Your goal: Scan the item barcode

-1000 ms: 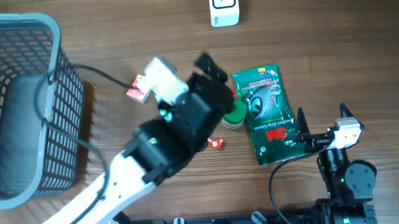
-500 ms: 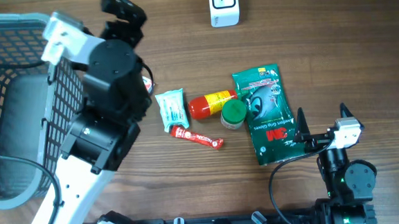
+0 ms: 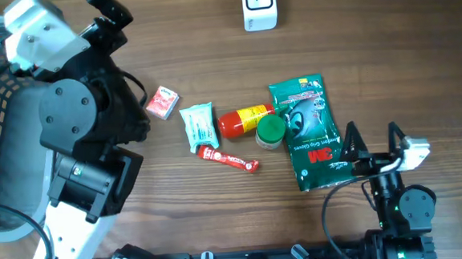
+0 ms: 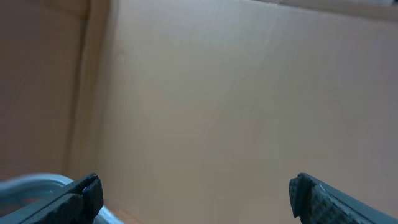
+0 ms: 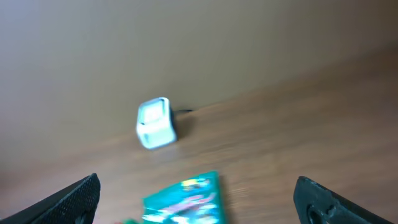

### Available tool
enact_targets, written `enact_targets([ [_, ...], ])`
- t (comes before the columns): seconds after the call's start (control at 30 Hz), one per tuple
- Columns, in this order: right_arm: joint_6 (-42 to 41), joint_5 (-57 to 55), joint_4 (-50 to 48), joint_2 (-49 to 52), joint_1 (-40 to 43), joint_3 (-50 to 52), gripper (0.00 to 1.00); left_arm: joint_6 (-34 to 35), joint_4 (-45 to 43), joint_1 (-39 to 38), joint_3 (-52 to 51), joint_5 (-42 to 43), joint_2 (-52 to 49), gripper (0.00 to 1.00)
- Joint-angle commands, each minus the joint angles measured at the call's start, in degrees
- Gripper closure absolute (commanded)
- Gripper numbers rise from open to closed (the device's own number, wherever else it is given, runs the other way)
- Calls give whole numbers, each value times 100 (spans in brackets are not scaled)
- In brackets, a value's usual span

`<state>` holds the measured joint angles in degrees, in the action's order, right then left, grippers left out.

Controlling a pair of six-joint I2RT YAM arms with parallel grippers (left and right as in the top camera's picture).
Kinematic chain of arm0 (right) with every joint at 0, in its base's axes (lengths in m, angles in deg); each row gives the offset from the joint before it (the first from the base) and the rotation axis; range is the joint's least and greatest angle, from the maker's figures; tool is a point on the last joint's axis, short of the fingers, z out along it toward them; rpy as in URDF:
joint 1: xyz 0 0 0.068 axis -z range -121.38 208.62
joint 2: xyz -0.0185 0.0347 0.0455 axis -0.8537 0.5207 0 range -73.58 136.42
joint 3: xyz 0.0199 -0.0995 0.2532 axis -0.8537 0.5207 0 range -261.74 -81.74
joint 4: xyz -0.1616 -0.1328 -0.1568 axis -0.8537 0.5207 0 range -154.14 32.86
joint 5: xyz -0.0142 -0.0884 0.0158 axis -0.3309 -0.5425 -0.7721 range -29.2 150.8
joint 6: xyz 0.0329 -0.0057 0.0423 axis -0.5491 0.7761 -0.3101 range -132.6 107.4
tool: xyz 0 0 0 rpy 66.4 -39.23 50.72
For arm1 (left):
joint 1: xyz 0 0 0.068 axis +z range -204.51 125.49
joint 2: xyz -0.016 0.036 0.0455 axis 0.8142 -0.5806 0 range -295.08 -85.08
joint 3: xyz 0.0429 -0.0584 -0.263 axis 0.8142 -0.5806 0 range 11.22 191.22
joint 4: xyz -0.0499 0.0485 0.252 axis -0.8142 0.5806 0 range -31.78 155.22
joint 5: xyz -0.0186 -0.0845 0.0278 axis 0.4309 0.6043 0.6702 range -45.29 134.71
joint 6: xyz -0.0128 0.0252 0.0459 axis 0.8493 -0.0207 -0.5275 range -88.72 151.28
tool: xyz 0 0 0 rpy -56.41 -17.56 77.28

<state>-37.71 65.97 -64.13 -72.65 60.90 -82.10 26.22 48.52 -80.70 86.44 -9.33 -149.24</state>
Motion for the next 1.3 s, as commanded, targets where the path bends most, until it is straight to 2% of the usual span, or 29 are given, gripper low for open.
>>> enact_targets([
  [0.0, -3147, 988, -107, 142, -20, 7, 0, -833, -155, 44, 55, -181, 136, 0],
  [0.07, -3849, 1808, -166, 260, -20, 7, 0, -1220, -240, 44, 55, -7, 229, 0],
  [0.17, -3998, 2616, -192, 579, -20, 7, 0, -1991, -341, 44, 55, 369, 398, 0],
  [0.23, -4107, 2857, -192, 741, -20, 7, 0, -2004, -225, 44, 55, 365, 568, 0],
  [0.37, -4330, 3292, -190, 1036, -20, 7, 0, -1318, 651, 46, 55, 503, 1364, 0],
  [0.5, -2883, 3731, -181, 1257, -20, 7, 0, -619, 1104, 109, 55, 498, 2208, 0],
  [0.7, -2374, 3921, -160, 1707, -20, -105, 1, 549, 1893, 520, 55, 949, 3388, 0],
  [0.8, -1585, 3779, 621, 2039, -20, -634, 1, 1121, 2457, 929, 55, 1674, 3980, 0],
  [0.97, -348, 2870, 2507, 2911, -20, -2253, 0, 1779, 2671, 1493, 55, 2013, 4378, 0],
  [1.13, -42, 1362, 4317, 3805, -20, -3985, 1, 1777, 2570, 1692, 52, 2848, 4378, 0],
  [1.27, -57, 382, 5335, 4192, -20, -4765, 0, 1773, 2426, 1943, 52, 2892, 4393, 0],
])
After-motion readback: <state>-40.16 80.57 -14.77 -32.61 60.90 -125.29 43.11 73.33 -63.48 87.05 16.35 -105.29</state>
